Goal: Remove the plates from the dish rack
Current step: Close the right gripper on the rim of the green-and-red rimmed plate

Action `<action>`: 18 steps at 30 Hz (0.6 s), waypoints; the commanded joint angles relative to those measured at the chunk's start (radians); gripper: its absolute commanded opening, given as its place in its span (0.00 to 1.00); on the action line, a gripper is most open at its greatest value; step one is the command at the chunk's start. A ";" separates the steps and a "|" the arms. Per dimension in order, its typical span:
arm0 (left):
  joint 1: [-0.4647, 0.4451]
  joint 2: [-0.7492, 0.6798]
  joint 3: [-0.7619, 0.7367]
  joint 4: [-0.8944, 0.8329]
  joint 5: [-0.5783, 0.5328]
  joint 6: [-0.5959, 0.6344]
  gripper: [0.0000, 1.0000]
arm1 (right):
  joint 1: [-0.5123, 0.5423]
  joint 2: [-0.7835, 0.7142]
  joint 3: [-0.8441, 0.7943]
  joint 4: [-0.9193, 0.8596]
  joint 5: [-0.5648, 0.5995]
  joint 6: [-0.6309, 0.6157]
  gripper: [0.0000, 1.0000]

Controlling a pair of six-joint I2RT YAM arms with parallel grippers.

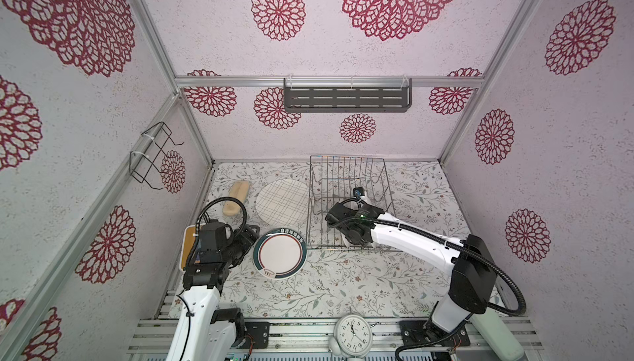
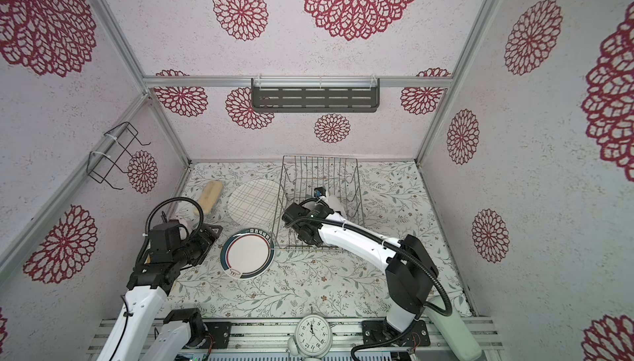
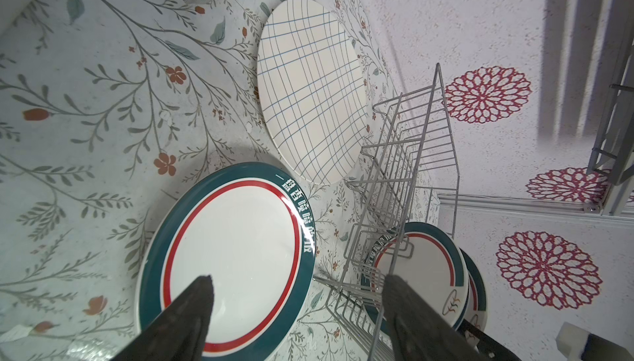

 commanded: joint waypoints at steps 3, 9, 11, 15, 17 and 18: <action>-0.011 0.005 0.015 0.036 0.009 0.005 0.82 | -0.006 0.006 -0.005 -0.025 0.052 0.039 0.55; -0.014 0.003 0.015 0.037 0.009 0.002 0.82 | -0.018 0.009 -0.024 -0.010 0.052 0.031 0.52; -0.015 0.003 0.015 0.039 0.009 0.002 0.82 | -0.022 0.013 -0.028 -0.008 0.053 0.031 0.51; -0.016 0.005 0.015 0.038 0.007 0.002 0.82 | -0.024 0.024 -0.033 -0.005 0.055 0.032 0.49; -0.016 0.003 0.017 0.037 0.007 0.002 0.82 | -0.024 0.030 -0.035 -0.004 0.056 0.032 0.47; -0.016 0.003 0.017 0.037 0.007 0.002 0.82 | -0.025 0.032 -0.037 -0.003 0.057 0.033 0.47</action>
